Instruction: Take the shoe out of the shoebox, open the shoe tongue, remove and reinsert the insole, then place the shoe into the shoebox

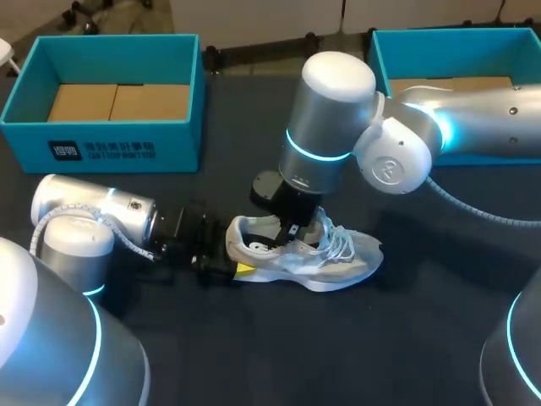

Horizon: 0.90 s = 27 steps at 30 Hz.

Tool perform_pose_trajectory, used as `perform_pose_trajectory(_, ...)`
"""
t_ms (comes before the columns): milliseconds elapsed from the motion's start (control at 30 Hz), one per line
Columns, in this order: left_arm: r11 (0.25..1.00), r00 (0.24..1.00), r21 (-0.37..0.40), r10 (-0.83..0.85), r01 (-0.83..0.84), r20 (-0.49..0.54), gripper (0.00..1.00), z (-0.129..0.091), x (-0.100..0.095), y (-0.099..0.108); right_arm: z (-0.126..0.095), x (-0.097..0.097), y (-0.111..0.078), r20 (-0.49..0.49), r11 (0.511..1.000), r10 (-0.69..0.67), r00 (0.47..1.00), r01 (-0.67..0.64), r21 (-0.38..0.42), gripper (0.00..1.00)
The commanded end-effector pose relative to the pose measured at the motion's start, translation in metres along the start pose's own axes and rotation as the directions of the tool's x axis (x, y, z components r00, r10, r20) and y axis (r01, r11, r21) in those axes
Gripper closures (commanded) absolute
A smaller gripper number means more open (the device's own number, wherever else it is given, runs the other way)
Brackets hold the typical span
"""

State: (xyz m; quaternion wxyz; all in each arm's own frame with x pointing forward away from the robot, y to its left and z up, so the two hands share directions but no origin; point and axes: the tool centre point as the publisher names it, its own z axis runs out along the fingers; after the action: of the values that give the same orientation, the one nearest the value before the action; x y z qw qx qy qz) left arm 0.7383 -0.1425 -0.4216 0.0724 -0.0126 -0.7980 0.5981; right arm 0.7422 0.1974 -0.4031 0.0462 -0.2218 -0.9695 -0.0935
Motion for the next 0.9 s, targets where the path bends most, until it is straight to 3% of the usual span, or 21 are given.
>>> perform_pose_trajectory(33, 1.0, 1.0, -0.001, 0.0, 0.0, 0.002, 1.0, 0.0, 0.0, 0.001, -0.017, 0.002, -0.009, 0.014, 1.0, -0.018, 1.0, 0.018, -0.009, 1.0)
perform_pose_trajectory(267, 1.0, 1.0, -0.001, 0.0, 0.0, 0.002, 1.0, 0.0, 0.0, 0.001, -0.031, 0.001, -0.001, -0.014, 1.0, -0.029, 0.999, 0.029, -0.001, 1.0)
perform_pose_trajectory(567, 1.0, 1.0, -0.001, 0.0, 0.0, 0.002, 1.0, 0.0, 0.0, 0.001, -0.039, 0.006, 0.009, -0.086, 0.995, -0.063, 0.994, 0.069, 0.067, 1.0)
perform_pose_trajectory(900, 1.0, 1.0, -0.001, 0.0, 0.0, 0.002, 1.0, 0.0, 0.0, 0.001, -0.052, 0.005, 0.02, -0.119, 0.994, -0.082, 0.989, 0.091, 0.068, 1.0)
